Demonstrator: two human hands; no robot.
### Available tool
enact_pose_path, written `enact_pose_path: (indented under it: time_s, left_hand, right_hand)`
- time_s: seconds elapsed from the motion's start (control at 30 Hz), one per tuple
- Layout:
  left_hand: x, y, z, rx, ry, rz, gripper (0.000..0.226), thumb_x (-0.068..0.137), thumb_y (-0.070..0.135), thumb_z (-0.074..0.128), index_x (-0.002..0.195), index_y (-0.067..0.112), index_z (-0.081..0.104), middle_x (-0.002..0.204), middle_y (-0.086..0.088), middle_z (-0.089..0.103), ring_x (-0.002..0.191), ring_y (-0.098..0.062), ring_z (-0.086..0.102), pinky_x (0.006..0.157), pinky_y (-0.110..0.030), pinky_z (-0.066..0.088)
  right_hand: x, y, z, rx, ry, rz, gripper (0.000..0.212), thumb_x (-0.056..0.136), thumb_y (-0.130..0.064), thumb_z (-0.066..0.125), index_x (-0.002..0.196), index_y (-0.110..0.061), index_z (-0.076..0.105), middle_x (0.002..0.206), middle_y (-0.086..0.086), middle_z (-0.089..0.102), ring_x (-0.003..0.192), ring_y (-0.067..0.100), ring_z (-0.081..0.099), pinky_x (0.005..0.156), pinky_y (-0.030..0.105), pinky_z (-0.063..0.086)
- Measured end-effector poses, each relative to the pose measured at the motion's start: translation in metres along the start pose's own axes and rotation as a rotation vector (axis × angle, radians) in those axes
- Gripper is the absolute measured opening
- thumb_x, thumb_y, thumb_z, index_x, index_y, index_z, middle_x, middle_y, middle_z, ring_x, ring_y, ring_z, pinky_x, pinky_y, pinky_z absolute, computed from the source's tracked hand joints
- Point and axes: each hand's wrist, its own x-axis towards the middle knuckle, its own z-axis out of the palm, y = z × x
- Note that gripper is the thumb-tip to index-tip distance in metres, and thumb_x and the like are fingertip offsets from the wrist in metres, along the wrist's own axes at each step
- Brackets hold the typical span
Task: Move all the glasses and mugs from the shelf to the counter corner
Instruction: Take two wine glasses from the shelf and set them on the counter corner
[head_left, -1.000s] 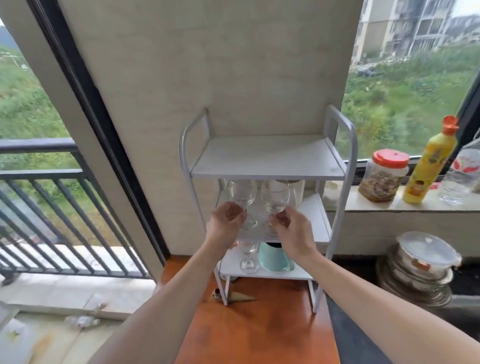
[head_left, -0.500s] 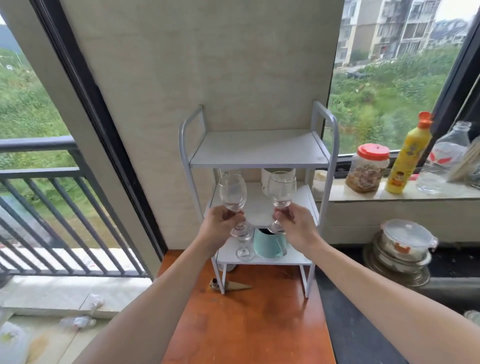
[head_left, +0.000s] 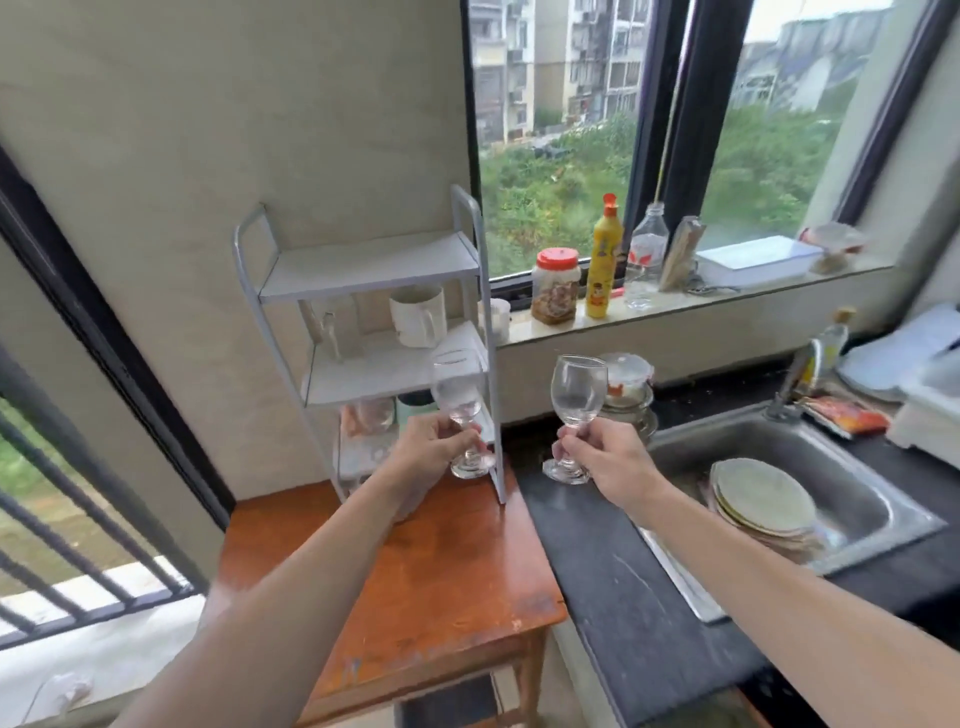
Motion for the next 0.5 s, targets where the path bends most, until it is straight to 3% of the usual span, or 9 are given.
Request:
enact_pose_path:
  time_s: [0.07, 0.13, 0.23, 0.3, 0.4, 0.5]
  left_hand:
    - [-0.004, 0.009, 0.04, -0.033, -0.115, -0.004, 0.018, 0.088, 0.001, 0.063, 0.098, -0.014, 0.064, 0.079, -0.011, 0.066, 0.059, -0.006, 0.062, 0.056, -0.017, 0.047]
    - [-0.005, 0.021, 0.083, -0.03, -0.21, 0.013, 0.014, 0.087, 0.001, 0.064, 0.097, -0.009, 0.066, 0.078, -0.011, 0.067, 0.061, -0.013, 0.061, 0.055, -0.02, 0.046]
    - [-0.008, 0.044, 0.153, -0.047, -0.34, 0.065, 0.007, 0.084, 0.0, 0.067, 0.08, 0.006, 0.07, 0.071, -0.005, 0.07, 0.062, -0.007, 0.062, 0.064, -0.021, 0.045]
    - [-0.012, 0.061, 0.204, -0.049, -0.435, 0.077, 0.006, 0.082, 0.003, 0.07, 0.078, 0.008, 0.071, 0.07, -0.001, 0.072, 0.068, -0.012, 0.064, 0.072, -0.027, 0.047]
    - [-0.027, 0.088, 0.288, -0.03, -0.568, 0.113, 0.007, 0.076, 0.01, 0.076, 0.081, 0.006, 0.072, 0.081, -0.003, 0.075, 0.081, -0.015, 0.069, 0.084, -0.034, 0.051]
    - [-0.055, 0.119, 0.378, -0.033, -0.695, 0.172, 0.007, 0.08, 0.004, 0.071, 0.086, 0.002, 0.07, 0.085, -0.015, 0.071, 0.083, -0.026, 0.064, 0.087, -0.041, 0.048]
  right_hand:
    - [-0.027, 0.006, -0.041, -0.01, 0.078, 0.032, 0.015, 0.09, -0.005, 0.061, 0.078, -0.012, 0.066, 0.077, 0.001, 0.072, 0.075, 0.008, 0.065, 0.072, 0.021, 0.05]
    - [-0.054, 0.008, -0.085, -0.046, 0.165, 0.042, 0.015, 0.09, -0.006, 0.062, 0.078, -0.012, 0.068, 0.073, -0.004, 0.072, 0.068, 0.0, 0.064, 0.065, 0.013, 0.047]
    - [-0.097, 0.012, -0.151, -0.098, 0.282, 0.075, 0.009, 0.09, -0.008, 0.061, 0.083, -0.01, 0.068, 0.079, 0.002, 0.073, 0.073, 0.006, 0.065, 0.07, 0.016, 0.048]
    - [-0.128, 0.017, -0.197, -0.118, 0.364, 0.088, 0.008, 0.09, -0.007, 0.061, 0.085, -0.006, 0.068, 0.082, 0.008, 0.072, 0.074, 0.011, 0.063, 0.073, 0.021, 0.048]
    - [-0.179, 0.024, -0.271, -0.14, 0.481, 0.117, 0.01, 0.091, -0.009, 0.061, 0.086, -0.005, 0.069, 0.08, 0.004, 0.072, 0.069, -0.001, 0.062, 0.067, 0.012, 0.044]
    - [-0.233, 0.033, -0.349, -0.174, 0.61, 0.138, 0.015, 0.092, -0.01, 0.06, 0.083, -0.002, 0.07, 0.079, 0.0, 0.071, 0.07, -0.005, 0.061, 0.066, 0.014, 0.042]
